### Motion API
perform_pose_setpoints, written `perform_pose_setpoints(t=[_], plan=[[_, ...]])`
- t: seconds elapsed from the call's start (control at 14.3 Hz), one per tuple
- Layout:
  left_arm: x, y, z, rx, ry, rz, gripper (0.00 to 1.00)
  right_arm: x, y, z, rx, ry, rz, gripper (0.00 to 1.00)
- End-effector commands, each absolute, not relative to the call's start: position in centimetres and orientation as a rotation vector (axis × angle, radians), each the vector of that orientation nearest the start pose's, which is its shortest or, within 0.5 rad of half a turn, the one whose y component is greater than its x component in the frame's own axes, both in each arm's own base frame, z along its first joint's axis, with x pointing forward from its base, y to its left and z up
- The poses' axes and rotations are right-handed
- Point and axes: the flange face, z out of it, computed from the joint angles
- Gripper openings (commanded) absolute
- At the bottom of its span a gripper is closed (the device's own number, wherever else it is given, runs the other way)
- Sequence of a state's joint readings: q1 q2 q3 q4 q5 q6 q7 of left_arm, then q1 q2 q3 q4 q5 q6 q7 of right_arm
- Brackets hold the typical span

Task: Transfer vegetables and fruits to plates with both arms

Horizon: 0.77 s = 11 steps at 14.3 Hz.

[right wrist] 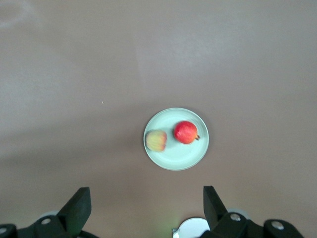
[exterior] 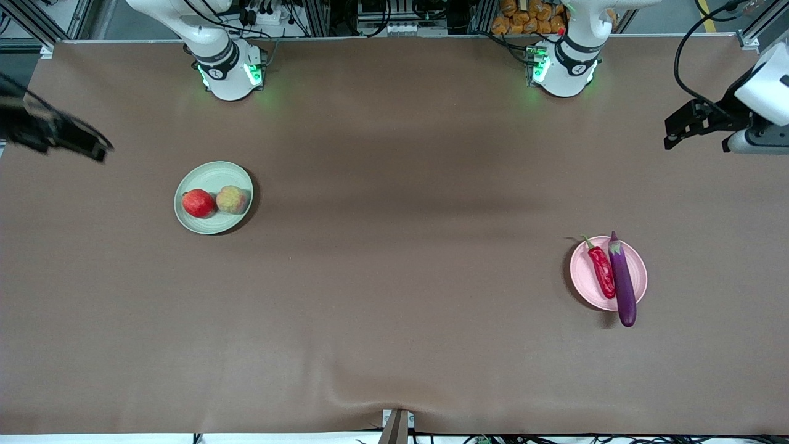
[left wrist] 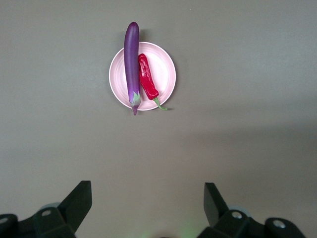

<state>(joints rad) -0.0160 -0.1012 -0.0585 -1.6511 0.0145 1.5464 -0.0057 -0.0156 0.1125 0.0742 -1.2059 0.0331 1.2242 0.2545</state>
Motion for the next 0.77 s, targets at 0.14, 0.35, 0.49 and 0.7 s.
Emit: perform_pose_setpoints(t=[0.14,0.35,0.49,0.7], plan=[[51.35,-4.80,63.91,-3.134,0.074,0.021,1.00,50.27,2.21,66.46,-3.134,0.190,0.150,1.00],[51.69,-4.51,64.22,-3.135,0.074,0.010,1.00,50.67,1.92,66.44,-3.159,0.038,0.132,1.00],[52.09,-4.37,64.02,-3.137,0.070,0.014,1.00,50.69,1.99,66.46,-3.173,0.029,0.129,1.00],[52.24,-4.65,63.93,-3.132,0.093,0.007,1.00,50.72,1.82,66.44,-3.174,0.014,0.132,1.00]])
